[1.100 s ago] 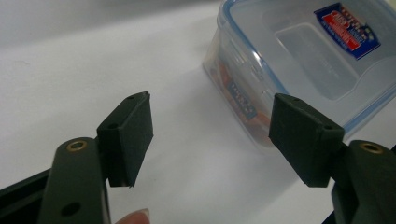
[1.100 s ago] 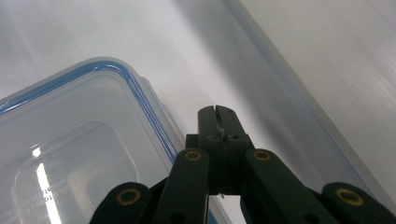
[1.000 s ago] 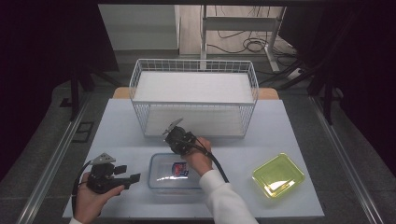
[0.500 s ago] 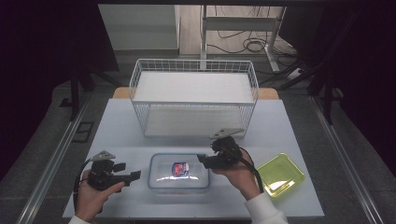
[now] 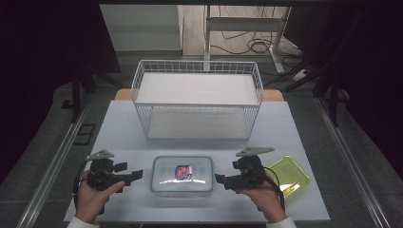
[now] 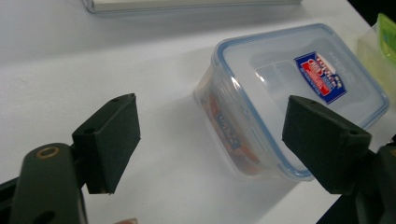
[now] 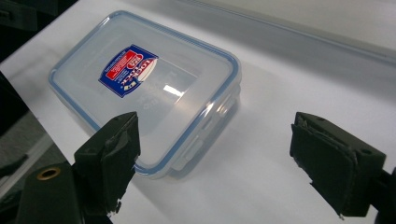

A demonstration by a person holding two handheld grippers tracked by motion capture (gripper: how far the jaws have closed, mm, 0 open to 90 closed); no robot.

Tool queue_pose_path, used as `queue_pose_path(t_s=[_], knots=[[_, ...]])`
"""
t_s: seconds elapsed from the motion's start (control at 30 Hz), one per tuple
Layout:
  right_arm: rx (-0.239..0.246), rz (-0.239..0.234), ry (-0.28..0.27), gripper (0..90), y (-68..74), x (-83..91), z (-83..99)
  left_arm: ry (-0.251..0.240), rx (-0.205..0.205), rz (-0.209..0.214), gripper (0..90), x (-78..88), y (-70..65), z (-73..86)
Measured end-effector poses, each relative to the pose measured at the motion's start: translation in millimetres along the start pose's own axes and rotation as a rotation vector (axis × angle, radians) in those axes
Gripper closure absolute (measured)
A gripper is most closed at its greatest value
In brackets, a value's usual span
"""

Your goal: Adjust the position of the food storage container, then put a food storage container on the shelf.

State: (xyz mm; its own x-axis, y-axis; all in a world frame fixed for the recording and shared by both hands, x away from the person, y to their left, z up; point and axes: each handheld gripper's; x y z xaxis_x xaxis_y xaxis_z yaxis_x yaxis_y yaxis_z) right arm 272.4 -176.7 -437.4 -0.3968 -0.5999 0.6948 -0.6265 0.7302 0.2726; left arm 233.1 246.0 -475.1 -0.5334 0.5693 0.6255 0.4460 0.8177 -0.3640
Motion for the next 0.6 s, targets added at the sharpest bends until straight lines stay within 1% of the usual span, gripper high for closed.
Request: queue_pose_path(t_s=[0.1,0.23,0.33,0.43,0.53,0.6], knots=[[-0.007,0.002,0.001,15.7,-3.8,-1.2,0.7,0.004,0.004,0.001,17.5,-0.3,-1.7,0.8],[-0.017,0.002,-0.004,15.7,-3.9,-1.5,-0.4,0.008,0.001,0.01,17.3,-0.7,-2.9,0.9],[-0.03,0.01,-0.004,15.7,-3.7,-1.1,-1.7,0.019,-0.005,0.024,17.1,-1.3,-3.4,1.1],[-0.037,0.018,0.0,16.0,-3.0,-1.4,-1.8,0.018,0.009,0.034,15.9,-1.9,-3.2,0.7],[-0.043,0.01,0.001,16.5,-2.0,-2.4,-2.3,0.025,0.027,0.058,13.9,-5.4,-2.2,-0.1],[-0.04,0.011,0.006,16.6,-0.6,-3.5,-2.4,0.04,0.036,0.08,12.9,-9.7,-1.4,-1.6]])
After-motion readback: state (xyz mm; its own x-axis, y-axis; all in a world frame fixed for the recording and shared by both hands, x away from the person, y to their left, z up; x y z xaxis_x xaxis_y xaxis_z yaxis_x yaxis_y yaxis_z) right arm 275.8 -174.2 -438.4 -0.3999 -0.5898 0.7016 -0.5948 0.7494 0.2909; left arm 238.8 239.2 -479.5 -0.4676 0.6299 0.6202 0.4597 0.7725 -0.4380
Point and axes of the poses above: each handheld gripper's, and its own axes: x roughly backward along the jaws, z roughly out of its underside, y roughly to its left, and after that the axes turned 3 degrees about -x, right-handed
